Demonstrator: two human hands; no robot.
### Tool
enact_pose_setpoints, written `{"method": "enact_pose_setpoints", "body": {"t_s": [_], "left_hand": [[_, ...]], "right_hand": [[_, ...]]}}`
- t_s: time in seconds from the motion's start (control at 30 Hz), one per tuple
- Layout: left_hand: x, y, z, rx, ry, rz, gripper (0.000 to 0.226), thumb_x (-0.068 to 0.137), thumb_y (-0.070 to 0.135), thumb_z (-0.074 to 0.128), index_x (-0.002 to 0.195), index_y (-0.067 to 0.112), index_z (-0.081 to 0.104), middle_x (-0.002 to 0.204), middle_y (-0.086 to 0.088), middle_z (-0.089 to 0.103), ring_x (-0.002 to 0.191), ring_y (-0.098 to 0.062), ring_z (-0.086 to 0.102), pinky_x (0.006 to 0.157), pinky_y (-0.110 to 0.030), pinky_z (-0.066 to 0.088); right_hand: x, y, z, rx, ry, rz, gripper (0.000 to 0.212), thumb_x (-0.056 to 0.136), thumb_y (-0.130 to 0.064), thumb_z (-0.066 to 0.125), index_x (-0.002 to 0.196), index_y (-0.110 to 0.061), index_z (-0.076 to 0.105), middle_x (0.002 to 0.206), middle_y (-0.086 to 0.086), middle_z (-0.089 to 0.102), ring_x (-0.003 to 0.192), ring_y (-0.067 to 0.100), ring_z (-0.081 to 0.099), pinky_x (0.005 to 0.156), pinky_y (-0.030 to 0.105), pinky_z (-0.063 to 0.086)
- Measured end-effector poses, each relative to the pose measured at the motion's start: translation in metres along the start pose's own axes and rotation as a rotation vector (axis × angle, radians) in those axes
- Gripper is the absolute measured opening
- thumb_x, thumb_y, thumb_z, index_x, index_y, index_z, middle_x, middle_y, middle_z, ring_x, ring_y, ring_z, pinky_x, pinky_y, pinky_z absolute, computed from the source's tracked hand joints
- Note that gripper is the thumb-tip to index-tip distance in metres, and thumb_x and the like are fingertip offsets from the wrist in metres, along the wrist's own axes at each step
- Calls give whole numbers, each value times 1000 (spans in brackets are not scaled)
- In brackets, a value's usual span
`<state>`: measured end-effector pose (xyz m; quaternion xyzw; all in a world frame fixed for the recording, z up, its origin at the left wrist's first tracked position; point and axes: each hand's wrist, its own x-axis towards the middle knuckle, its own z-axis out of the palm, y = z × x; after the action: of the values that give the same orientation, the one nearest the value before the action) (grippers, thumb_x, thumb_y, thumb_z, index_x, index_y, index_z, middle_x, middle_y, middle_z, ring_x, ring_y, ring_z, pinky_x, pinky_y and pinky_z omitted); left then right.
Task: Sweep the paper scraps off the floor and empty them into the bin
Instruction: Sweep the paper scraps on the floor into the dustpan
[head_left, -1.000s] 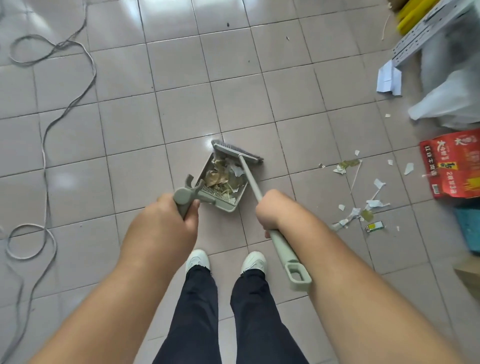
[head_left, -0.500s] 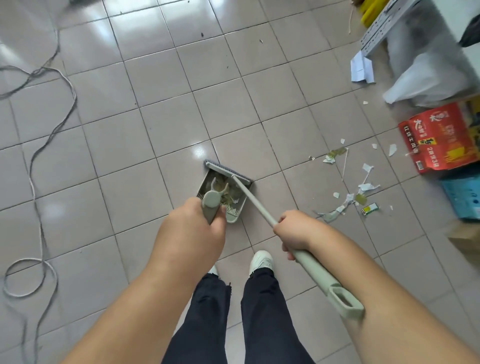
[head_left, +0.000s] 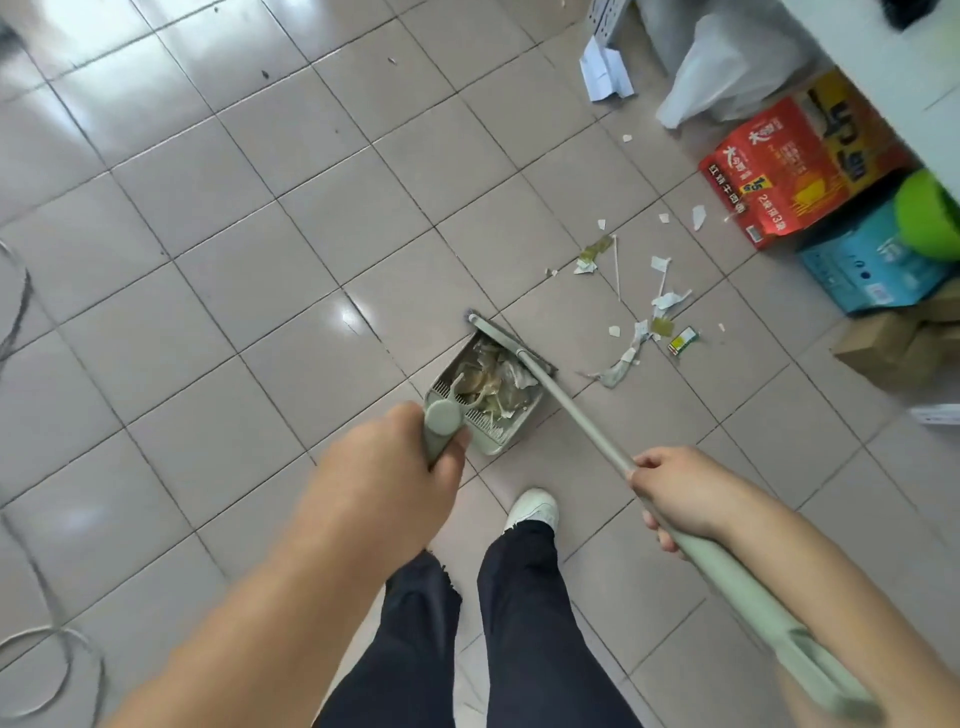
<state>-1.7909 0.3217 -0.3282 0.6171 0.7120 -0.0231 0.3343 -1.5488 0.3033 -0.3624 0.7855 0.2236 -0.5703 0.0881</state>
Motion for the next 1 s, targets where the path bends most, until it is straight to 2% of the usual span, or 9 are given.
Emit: {"method": "enact_pose_setpoints", "body": {"t_s": [0.3,0.4,0.47,0.57,0.73,0.87,1.0], "left_hand": [[13,61,32,136,-60,69,38,88,53,40,67,22,36,64,2,52,62,-24,48,50,-31,35],[14,83,38,170,-62,78,39,88,53,39,65,22,33,62,3,50,59,-22,47,48,-30,33],[16,96,39,192,-48,77,38,89,52,39,67,21,35,61,4,50,55,-18,45,45,-28,31],[19,109,38,209,-8,92,40,89,53,38,68,19,38,60,4,50,53,-15,45,44,-27,31],[15,107,37,209,-22,51,40,88,52,39,67,18,39,59,1,53,57,-22,51,47,-29,36],[11,91,35,189,-27,41,40,87,51,42,66,17,39,59,-2,53,58,-24,52,47,-29,36],[13,75,32,146,-29,51,39,87,48,45,67,15,41,57,-4,53,56,-24,52,46,-29,35]], "right_hand": [[30,45,-121,145,152,13,15,101,-23,41,115,-22,45,61,11,49,25,13,40,31,13,36],[57,45,-148,140,204,12,10,102,-20,39,103,-14,46,62,11,48,36,17,43,37,16,37],[82,43,-164,152,233,34,18,102,-17,37,88,-9,45,63,13,47,43,18,44,42,19,36],[115,41,-179,183,265,85,23,101,-10,35,81,-4,45,62,13,48,41,19,46,42,22,37],[144,51,-173,204,263,141,19,97,-6,27,104,-2,45,62,14,48,46,21,45,37,22,40],[142,64,-146,263,239,156,20,94,-5,29,101,-3,47,61,12,48,43,19,45,35,16,40],[126,63,-116,316,217,140,18,94,-3,29,100,-6,45,62,13,46,45,19,45,39,19,39]]}}
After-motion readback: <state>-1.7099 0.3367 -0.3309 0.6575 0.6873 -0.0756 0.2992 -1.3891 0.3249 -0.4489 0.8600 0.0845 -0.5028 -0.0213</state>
